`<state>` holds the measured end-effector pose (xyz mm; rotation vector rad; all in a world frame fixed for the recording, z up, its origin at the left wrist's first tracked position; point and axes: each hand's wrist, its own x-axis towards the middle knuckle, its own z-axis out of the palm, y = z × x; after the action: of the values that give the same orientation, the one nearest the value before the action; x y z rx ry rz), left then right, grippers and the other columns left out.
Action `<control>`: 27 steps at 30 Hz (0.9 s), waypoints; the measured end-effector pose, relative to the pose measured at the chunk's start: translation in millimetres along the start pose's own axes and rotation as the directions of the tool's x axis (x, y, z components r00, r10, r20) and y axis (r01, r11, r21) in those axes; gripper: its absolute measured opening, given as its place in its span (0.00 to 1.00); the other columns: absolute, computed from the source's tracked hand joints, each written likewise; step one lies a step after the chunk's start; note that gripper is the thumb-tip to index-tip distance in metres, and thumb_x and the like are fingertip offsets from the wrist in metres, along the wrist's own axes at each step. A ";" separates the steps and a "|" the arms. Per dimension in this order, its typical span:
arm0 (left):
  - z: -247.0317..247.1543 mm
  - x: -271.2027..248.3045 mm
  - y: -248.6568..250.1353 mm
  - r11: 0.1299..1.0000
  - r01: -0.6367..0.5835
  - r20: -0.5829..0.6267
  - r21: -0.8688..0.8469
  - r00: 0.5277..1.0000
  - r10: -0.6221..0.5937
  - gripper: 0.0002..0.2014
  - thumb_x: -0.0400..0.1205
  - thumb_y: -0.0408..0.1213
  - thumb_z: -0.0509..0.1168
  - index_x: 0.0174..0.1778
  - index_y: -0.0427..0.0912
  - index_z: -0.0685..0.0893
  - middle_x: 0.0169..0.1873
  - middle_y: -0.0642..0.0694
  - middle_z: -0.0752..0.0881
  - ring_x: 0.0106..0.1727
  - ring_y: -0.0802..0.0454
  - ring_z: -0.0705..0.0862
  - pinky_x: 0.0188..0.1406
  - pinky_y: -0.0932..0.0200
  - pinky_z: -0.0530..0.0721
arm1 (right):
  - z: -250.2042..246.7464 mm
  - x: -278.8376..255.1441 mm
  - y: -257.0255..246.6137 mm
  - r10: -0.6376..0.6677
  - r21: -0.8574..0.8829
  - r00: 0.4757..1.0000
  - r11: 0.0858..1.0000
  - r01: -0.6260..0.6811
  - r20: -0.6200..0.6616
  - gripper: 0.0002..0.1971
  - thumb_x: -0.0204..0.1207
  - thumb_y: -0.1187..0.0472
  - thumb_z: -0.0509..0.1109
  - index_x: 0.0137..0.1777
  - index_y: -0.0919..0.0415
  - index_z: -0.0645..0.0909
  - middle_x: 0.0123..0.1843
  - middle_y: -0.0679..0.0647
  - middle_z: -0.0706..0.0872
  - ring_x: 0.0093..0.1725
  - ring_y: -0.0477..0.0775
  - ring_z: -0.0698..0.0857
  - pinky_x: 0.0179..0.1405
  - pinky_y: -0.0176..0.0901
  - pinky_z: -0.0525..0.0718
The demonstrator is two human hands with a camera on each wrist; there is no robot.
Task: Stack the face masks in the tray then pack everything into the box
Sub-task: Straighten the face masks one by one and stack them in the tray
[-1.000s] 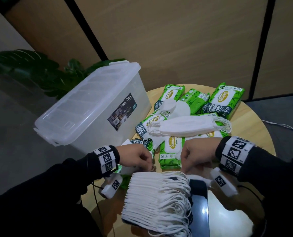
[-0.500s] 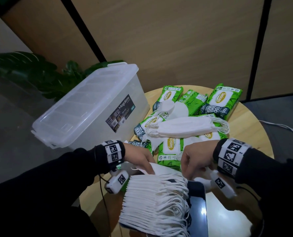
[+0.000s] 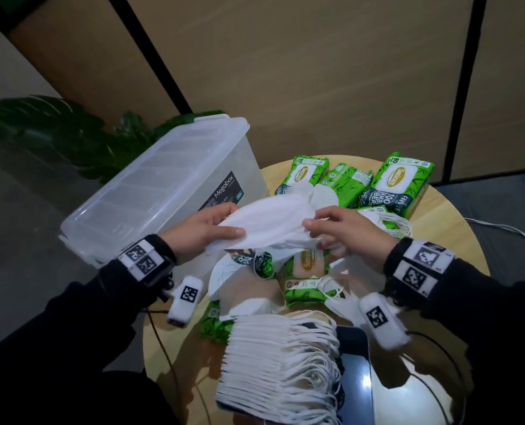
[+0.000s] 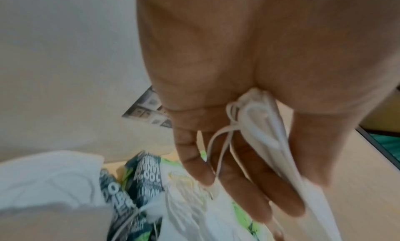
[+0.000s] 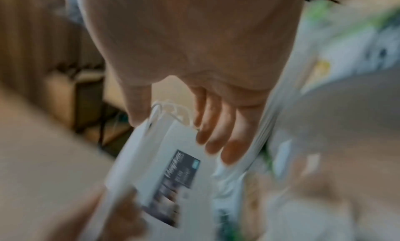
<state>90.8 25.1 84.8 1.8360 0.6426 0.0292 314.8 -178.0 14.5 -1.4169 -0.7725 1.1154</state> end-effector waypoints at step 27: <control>67.7 33.5 23.5 0.969 -0.237 -0.612 0.072 0.757 0.230 0.12 0.79 0.42 0.68 0.33 0.53 0.73 0.33 0.49 0.74 0.34 0.50 0.75 0.32 0.54 0.71 | -10.5 11.8 5.7 0.131 0.408 0.957 0.913 -0.015 -0.258 0.11 0.79 0.76 0.73 0.60 0.74 0.86 0.56 0.71 0.92 0.52 0.69 0.93 0.55 0.62 0.92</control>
<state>151.2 -24.2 71.2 1.8826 0.8494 0.8373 327.8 -171.9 5.9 -1.2203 -0.2654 1.0302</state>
